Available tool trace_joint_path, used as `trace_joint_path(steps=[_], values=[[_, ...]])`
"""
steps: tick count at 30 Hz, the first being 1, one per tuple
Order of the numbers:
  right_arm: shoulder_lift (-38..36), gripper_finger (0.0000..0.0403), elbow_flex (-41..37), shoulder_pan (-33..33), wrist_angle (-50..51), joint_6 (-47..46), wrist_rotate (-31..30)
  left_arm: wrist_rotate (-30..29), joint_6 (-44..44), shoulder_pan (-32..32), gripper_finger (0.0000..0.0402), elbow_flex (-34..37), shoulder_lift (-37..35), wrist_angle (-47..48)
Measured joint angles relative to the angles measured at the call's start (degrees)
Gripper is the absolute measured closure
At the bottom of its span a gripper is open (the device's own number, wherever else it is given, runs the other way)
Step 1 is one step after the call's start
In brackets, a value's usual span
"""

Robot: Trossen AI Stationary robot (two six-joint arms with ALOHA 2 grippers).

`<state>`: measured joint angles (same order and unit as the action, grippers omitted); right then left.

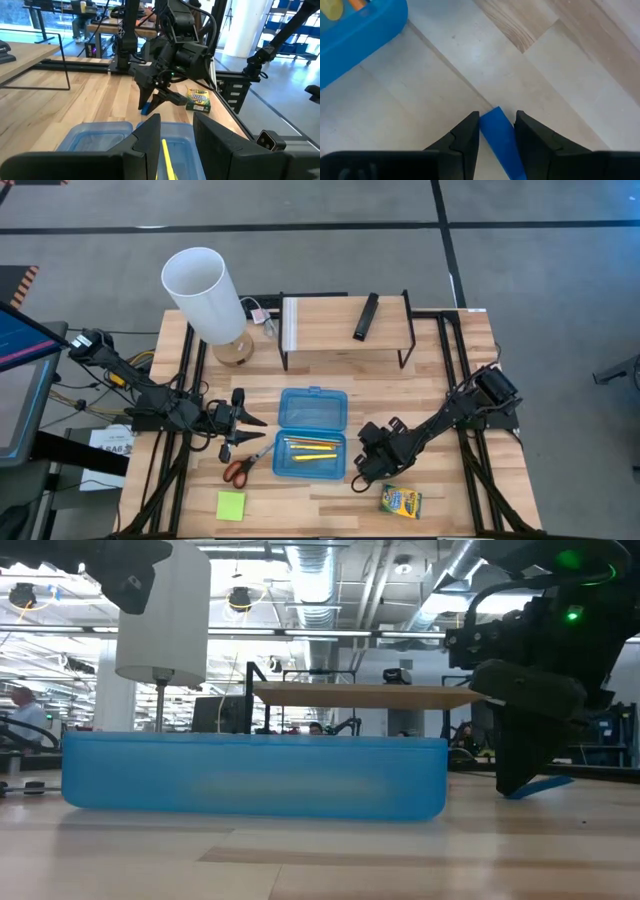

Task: Pack school essentials
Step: Put the blue eraser into the supply box

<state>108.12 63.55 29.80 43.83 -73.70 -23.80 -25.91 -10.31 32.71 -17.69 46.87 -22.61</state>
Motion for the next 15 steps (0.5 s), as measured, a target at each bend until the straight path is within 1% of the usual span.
trace_joint_path(steps=[10, 15], values=[[-0.58, 0.0257, -0.04, -1.07, 0.13, 5.03, 1.26, 0.07, 0.00, 0.00, 0.0299, 0.00, 0.00, 0.02], [-2.30, 0.0257, -0.17, -0.85, 1.68, 5.38, 1.34, 0.07, -0.01, -0.01, 0.0299, 0.00, 0.00, 0.05]])
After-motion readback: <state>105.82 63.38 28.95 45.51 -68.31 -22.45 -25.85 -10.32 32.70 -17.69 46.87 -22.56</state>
